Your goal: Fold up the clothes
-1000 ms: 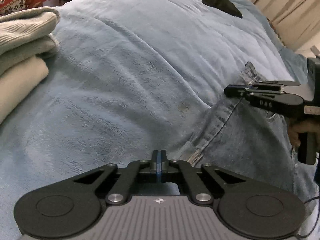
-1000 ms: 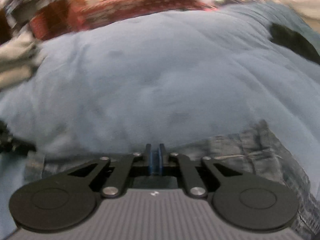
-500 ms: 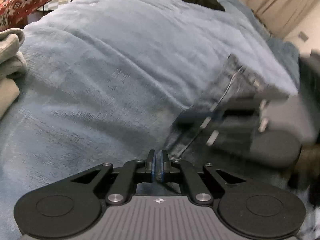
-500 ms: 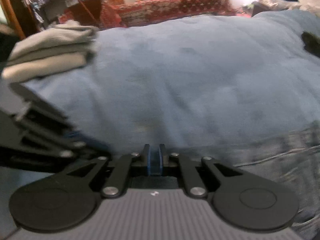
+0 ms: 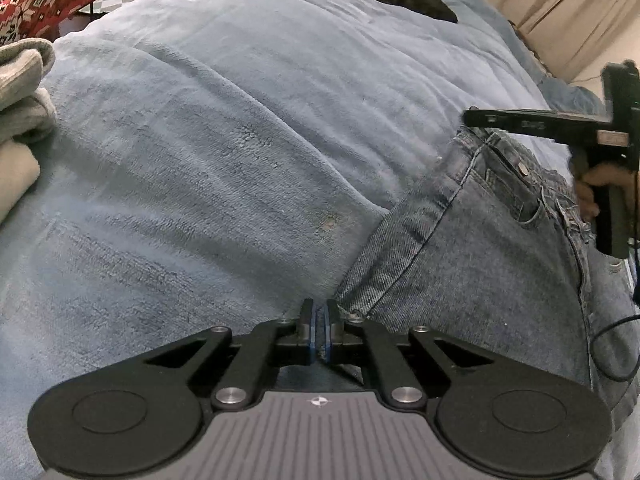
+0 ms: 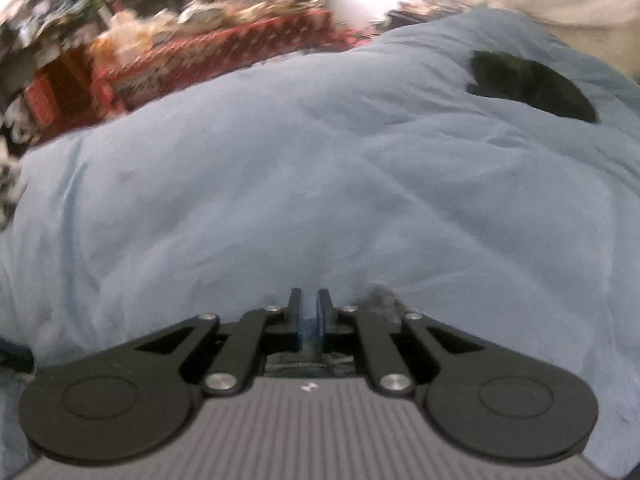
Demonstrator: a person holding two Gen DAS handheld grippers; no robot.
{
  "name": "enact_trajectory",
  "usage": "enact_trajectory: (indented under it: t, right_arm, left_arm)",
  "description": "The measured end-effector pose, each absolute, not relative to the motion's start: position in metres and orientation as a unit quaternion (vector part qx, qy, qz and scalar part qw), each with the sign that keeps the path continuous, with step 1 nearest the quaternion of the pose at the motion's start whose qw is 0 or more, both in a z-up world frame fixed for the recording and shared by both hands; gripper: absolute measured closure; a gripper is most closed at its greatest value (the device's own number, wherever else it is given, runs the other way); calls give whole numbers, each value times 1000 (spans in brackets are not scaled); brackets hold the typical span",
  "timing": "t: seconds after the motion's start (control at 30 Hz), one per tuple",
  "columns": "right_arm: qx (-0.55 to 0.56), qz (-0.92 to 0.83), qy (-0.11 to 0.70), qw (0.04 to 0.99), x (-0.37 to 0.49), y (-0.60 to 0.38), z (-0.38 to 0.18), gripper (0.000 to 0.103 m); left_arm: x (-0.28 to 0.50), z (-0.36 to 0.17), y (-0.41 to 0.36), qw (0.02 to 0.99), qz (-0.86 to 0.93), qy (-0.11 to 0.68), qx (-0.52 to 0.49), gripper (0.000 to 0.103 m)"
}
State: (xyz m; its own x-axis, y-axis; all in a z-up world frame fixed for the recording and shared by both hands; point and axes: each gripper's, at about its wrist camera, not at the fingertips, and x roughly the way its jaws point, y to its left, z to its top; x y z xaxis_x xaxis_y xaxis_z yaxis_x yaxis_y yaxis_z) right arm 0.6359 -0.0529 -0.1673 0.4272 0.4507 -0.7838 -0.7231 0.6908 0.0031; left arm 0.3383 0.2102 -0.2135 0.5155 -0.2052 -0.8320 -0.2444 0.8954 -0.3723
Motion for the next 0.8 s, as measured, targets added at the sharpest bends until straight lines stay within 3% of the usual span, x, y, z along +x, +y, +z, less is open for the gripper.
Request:
enact_trajectory:
  t: [0.37, 0.6, 0.8]
  right_arm:
    - [-101, 171, 411, 890, 550, -222, -102, 92]
    - [-42, 51, 429, 901, 476, -347, -98, 93]
    - [-24, 36, 421, 906, 448, -383, -116, 93]
  left_arm:
    - [379, -155, 168, 866, -73, 466, -163, 99]
    - [455, -137, 62, 862, -208, 450, -109, 99]
    - [521, -130, -60, 844, -321, 428, -48, 99]
